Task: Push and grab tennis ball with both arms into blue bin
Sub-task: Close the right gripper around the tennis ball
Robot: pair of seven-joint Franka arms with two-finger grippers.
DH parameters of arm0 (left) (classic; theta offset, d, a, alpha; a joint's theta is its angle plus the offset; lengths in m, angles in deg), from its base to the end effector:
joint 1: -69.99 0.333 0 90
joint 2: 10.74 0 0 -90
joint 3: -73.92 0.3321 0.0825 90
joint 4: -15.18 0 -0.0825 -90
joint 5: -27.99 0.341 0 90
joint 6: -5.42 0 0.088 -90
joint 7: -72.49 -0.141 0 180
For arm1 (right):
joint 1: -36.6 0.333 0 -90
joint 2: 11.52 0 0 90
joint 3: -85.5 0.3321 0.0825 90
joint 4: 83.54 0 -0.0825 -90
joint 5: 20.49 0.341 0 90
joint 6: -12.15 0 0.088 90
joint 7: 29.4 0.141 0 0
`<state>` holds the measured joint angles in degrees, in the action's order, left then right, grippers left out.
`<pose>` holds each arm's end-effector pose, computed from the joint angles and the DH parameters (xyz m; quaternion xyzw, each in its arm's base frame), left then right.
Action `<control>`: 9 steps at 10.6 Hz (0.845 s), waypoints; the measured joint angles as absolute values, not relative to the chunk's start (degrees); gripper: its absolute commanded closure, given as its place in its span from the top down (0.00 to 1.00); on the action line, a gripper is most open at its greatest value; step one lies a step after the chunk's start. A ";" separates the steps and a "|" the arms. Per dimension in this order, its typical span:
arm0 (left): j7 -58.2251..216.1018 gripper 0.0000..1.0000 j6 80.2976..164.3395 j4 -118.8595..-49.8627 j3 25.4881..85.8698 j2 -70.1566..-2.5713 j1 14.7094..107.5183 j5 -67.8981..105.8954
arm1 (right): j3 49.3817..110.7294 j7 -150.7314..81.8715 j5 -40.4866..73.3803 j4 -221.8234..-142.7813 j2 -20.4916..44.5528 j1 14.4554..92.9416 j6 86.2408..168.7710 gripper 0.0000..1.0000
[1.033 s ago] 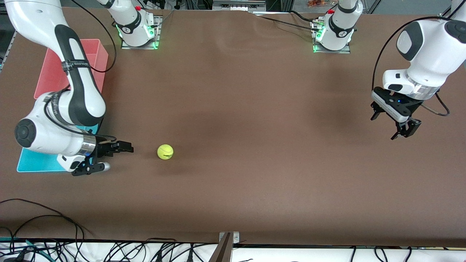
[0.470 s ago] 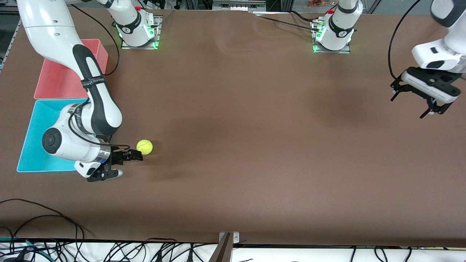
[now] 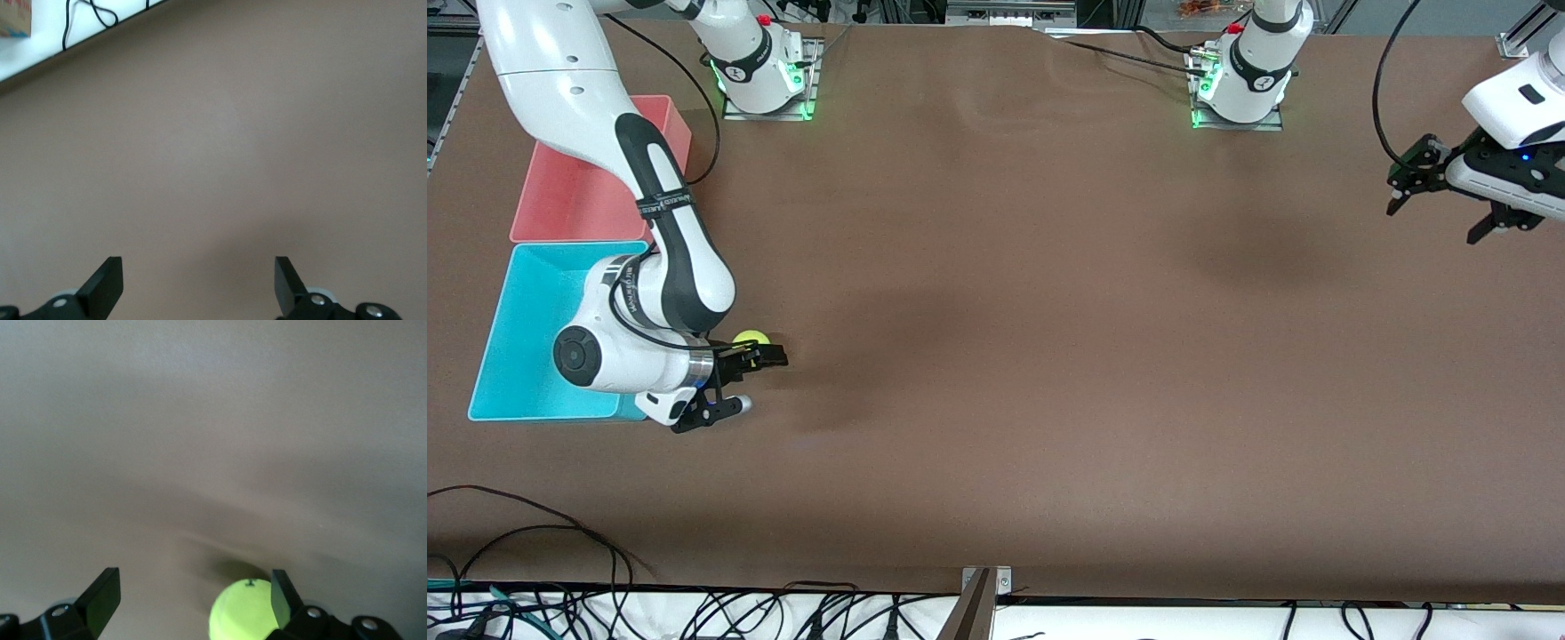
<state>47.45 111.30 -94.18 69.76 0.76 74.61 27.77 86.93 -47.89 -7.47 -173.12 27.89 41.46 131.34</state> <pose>0.4707 0.0004 0.5824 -0.9748 0.2117 -0.0668 0.0206 0.6500 0.0876 0.2349 -0.9800 -0.1481 0.0737 0.1104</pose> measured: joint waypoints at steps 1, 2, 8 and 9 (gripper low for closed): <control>53.43 1.00 106.88 -91.59 68.29 0.78 74.58 27.78 | 86.88 -48.40 -8.14 -173.05 27.88 41.24 130.79 1.00; 59.30 1.00 102.70 -89.22 67.03 0.78 74.53 27.78 | 86.88 -48.52 -9.80 -173.04 27.87 41.21 130.25 1.00; 80.69 1.00 88.14 -82.07 60.88 -2.86 74.47 27.78 | 85.38 -59.44 -20.92 -171.74 26.00 40.45 123.63 1.00; 81.00 1.00 86.71 -79.03 62.12 -5.19 74.53 27.79 | 85.33 -67.11 -21.78 -171.52 25.56 40.33 123.43 1.00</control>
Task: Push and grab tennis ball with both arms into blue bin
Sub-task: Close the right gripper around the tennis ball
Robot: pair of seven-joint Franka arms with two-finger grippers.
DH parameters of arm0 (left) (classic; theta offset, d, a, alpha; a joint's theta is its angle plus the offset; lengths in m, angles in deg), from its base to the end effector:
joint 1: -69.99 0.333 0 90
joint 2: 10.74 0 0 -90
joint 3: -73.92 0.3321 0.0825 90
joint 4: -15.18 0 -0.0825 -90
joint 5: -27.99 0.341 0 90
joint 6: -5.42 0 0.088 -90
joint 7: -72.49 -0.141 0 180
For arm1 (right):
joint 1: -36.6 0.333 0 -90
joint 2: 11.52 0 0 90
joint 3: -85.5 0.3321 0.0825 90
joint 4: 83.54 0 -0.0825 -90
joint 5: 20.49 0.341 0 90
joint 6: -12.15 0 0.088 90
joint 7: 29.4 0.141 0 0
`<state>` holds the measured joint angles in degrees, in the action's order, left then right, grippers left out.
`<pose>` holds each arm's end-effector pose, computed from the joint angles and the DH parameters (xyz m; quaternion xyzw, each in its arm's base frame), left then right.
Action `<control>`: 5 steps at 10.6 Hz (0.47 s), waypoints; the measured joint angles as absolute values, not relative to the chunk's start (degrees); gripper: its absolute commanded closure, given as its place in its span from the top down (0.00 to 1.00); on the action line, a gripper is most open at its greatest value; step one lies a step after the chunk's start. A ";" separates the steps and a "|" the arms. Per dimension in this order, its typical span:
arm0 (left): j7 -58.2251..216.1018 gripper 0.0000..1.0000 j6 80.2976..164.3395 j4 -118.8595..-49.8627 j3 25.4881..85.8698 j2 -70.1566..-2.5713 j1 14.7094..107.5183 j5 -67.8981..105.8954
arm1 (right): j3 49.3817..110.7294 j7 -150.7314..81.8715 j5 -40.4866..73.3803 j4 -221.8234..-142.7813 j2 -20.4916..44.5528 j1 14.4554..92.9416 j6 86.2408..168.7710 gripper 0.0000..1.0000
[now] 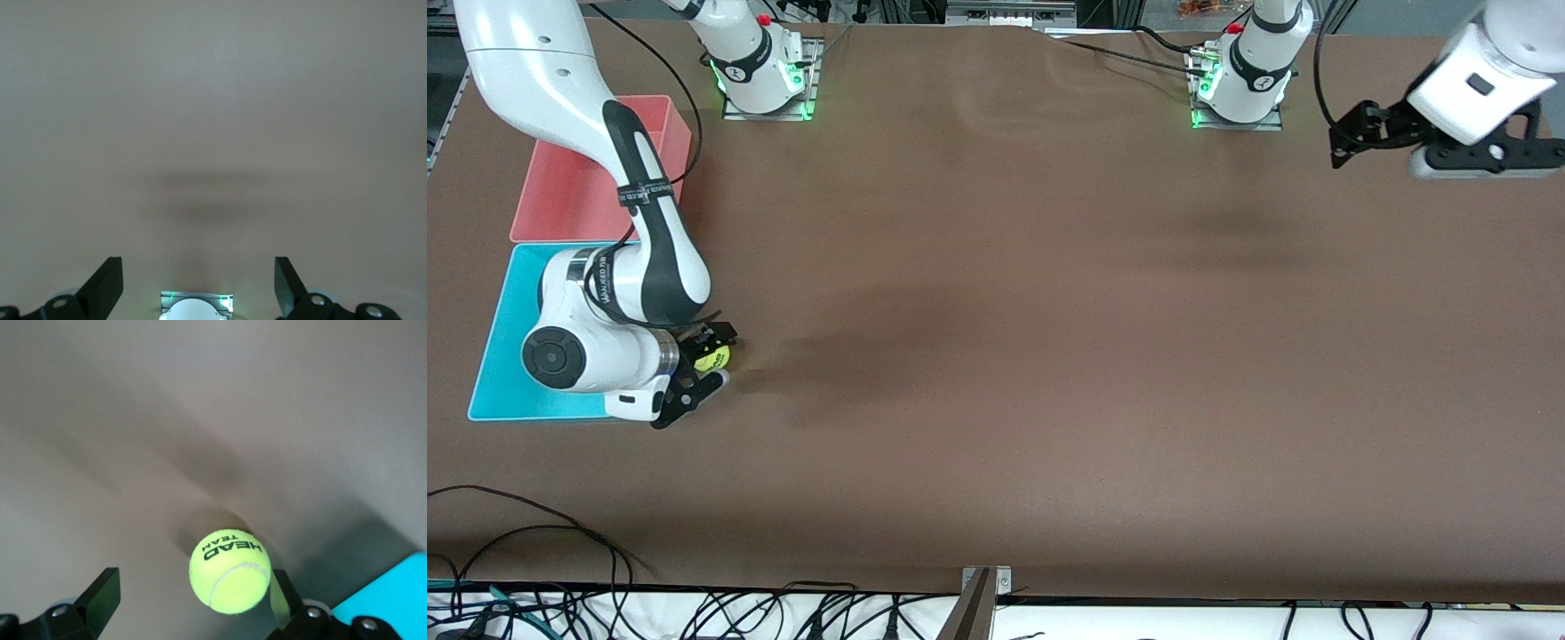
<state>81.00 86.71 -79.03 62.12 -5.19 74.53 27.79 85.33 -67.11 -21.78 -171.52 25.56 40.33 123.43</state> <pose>0.4543 -0.0635 0.6099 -0.9978 -0.0118 0.0636 0.0170 0.6433 0.0380 0.2620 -0.9271 -0.3550 0.1179 0.0249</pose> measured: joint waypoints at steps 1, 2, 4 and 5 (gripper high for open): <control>80.99 1.00 85.89 -77.00 63.67 -6.95 74.57 27.79 | 85.33 -74.38 -21.85 -171.31 25.38 40.35 123.52 1.00; 80.96 1.00 85.52 -75.96 64.68 -8.04 74.52 27.79 | 85.36 -79.72 -21.86 -171.13 25.37 40.41 124.08 1.00; 80.99 1.00 85.29 -75.33 69.04 -8.68 70.67 27.78 | 85.48 -88.65 -21.88 -171.16 25.46 40.51 125.79 1.00; 80.99 1.00 85.20 -75.19 72.27 -8.73 68.20 27.79 | 85.48 -93.31 -21.88 -171.36 25.67 40.52 127.62 1.00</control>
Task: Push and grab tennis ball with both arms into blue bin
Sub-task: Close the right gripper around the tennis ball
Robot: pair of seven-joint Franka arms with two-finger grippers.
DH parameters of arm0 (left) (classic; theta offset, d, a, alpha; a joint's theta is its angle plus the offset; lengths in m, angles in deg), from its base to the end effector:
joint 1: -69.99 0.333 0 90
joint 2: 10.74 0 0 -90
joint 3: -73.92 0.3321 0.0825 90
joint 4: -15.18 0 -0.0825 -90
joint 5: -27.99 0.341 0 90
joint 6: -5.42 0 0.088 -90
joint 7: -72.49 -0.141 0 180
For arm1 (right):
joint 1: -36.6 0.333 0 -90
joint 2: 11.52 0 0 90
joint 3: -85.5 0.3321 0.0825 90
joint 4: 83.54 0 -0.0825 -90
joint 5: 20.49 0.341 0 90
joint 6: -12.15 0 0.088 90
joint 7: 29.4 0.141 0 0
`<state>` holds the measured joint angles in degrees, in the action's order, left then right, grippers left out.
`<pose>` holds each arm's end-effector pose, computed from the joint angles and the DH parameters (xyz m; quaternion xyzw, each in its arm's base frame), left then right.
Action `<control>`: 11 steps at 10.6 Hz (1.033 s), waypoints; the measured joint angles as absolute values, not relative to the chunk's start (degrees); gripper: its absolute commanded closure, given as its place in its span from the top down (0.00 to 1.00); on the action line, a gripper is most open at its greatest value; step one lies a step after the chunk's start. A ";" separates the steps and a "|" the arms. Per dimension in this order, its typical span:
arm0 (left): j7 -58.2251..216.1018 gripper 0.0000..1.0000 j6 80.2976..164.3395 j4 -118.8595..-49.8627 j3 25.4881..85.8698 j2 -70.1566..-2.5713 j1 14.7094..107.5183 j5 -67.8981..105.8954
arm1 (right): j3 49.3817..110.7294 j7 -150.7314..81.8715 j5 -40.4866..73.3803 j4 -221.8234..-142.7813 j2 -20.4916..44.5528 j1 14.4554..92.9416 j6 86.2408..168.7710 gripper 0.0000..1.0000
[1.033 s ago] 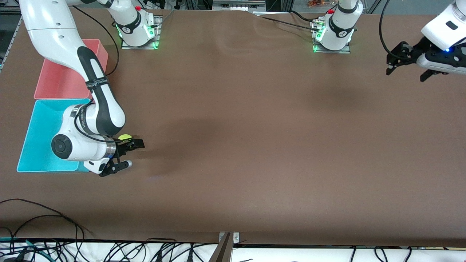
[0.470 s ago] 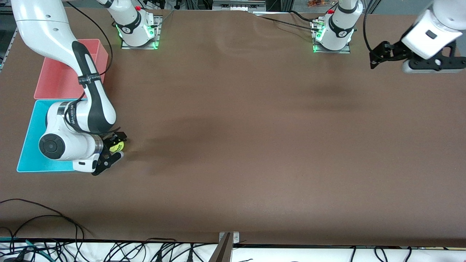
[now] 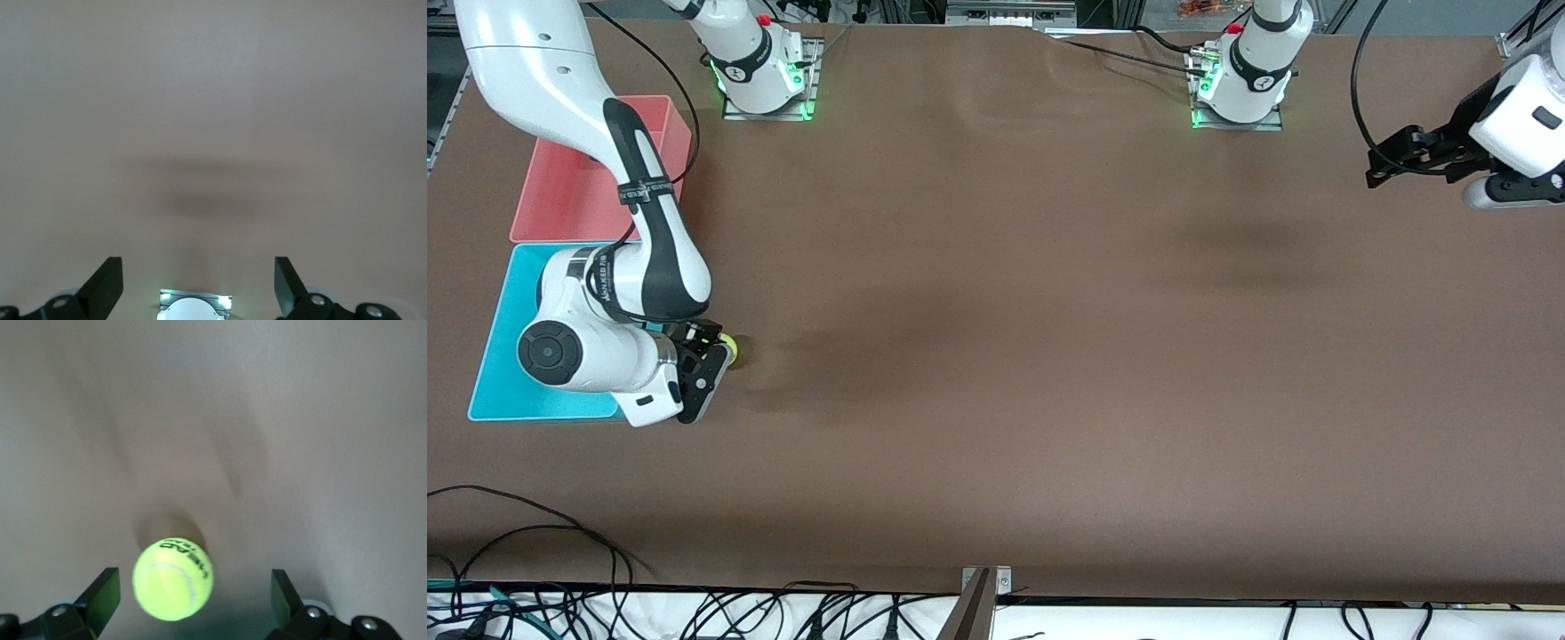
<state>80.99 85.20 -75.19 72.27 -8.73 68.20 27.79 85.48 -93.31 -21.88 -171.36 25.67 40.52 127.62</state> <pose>0.4744 -0.0293 0.6075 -0.9962 -0.0439 0.0745 0.0066 0.6551 0.0425 0.2660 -0.8236 -0.5609 0.0773 0.0324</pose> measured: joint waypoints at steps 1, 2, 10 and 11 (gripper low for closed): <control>80.96 1.00 85.08 -75.17 74.00 -8.88 67.34 27.79 | 85.48 -96.37 -21.88 -171.97 25.92 40.51 129.16 1.00; 80.96 1.00 85.05 -75.17 74.51 -9.22 67.31 27.79 | 85.49 -97.99 -21.88 -172.95 26.21 40.52 130.27 1.00; 80.99 1.00 85.38 -74.15 75.01 -11.12 68.24 26.26 | 86.28 -102.42 -21.89 -180.39 25.14 40.66 136.26 1.00; 80.99 1.00 85.38 -73.75 74.99 -11.32 68.18 26.19 | 86.28 -103.05 -22.08 -181.16 24.98 40.66 137.69 1.00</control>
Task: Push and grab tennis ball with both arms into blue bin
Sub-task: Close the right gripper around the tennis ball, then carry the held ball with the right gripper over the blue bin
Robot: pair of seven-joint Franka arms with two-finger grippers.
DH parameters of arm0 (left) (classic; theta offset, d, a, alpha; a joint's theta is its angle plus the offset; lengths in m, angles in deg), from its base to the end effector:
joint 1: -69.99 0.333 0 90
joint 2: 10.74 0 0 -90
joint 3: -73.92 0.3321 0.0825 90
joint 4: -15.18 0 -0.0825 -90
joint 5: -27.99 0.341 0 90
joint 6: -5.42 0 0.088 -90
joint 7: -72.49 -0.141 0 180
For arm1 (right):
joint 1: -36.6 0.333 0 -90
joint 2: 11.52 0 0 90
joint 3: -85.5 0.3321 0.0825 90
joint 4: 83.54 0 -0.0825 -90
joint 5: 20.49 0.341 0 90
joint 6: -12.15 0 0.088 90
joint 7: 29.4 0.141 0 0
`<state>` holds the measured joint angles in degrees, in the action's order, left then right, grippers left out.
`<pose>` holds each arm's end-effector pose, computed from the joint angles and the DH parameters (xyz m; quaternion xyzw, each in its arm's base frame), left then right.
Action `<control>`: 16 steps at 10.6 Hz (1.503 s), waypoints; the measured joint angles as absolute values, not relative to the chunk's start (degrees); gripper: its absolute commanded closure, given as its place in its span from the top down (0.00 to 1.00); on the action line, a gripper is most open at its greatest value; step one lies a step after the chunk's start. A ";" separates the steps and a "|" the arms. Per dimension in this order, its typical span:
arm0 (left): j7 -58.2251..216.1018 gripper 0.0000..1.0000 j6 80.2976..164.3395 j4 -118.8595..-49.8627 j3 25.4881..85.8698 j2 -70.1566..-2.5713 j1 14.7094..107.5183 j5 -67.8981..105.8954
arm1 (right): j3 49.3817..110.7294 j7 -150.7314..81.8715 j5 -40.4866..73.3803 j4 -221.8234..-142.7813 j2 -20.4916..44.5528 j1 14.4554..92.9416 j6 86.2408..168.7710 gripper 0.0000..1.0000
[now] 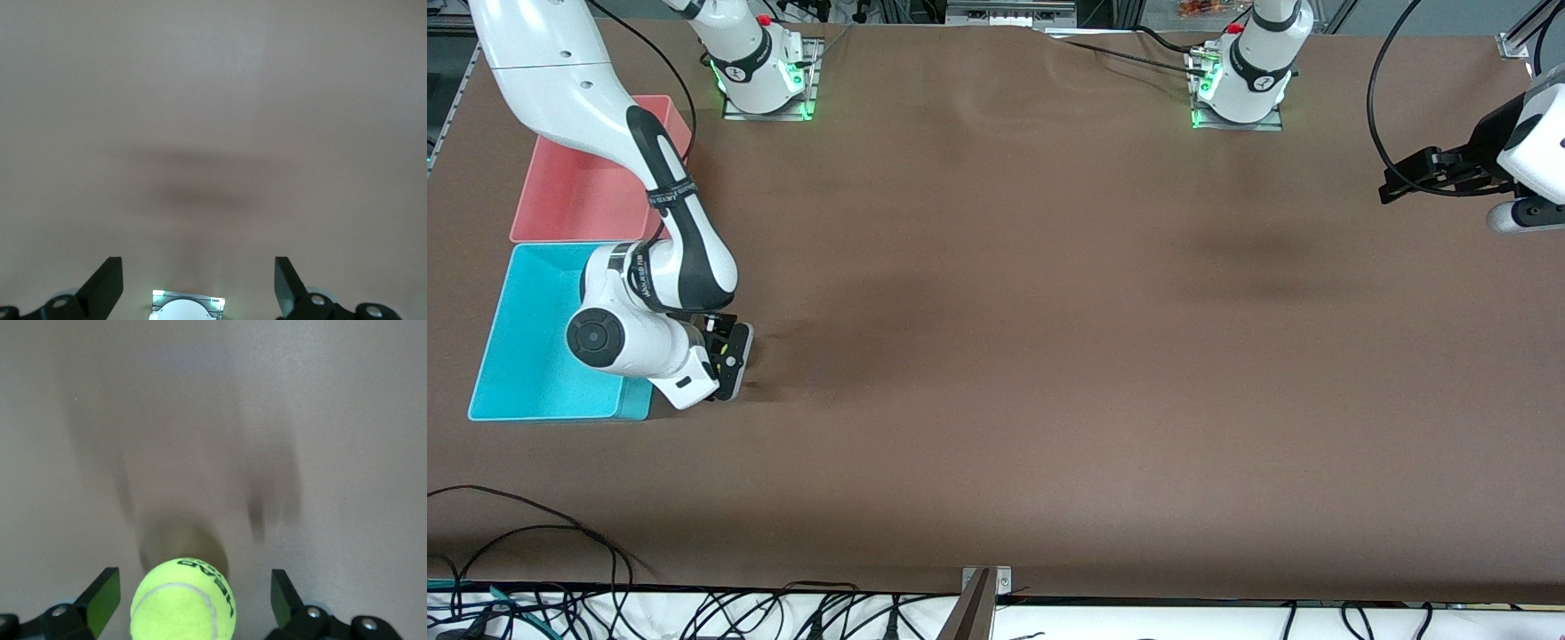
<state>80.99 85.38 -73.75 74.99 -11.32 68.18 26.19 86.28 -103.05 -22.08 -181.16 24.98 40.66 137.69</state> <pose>0.4894 -0.0112 0.5961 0.9942 0.0660 -0.0842 0.0088 0.6300 0.0508 0.2202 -0.7673 -0.6369 0.0654 0.0369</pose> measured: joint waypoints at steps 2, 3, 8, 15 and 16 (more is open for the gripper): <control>80.99 1.00 85.13 -73.41 74.89 -11.52 67.91 26.15 | 86.22 -103.84 -22.12 -182.12 24.95 40.62 138.61 1.00; 80.99 1.00 84.65 -73.09 74.73 -11.53 67.84 26.14 | 86.11 -103.86 -22.12 -182.86 24.92 40.55 139.18 1.00; 81.03 1.00 83.68 -70.56 73.32 -11.65 67.69 25.97 | 84.35 -103.89 -22.12 -187.27 24.81 40.42 143.87 0.86; 81.03 1.00 83.66 -70.55 73.48 -11.98 67.84 25.97 | 83.58 -103.90 -22.11 -187.71 22.40 40.20 144.01 0.39; 81.03 1.00 83.66 -70.55 73.48 -11.98 67.84 25.97 | 83.58 -103.90 -22.11 -187.80 22.40 40.19 144.01 0.35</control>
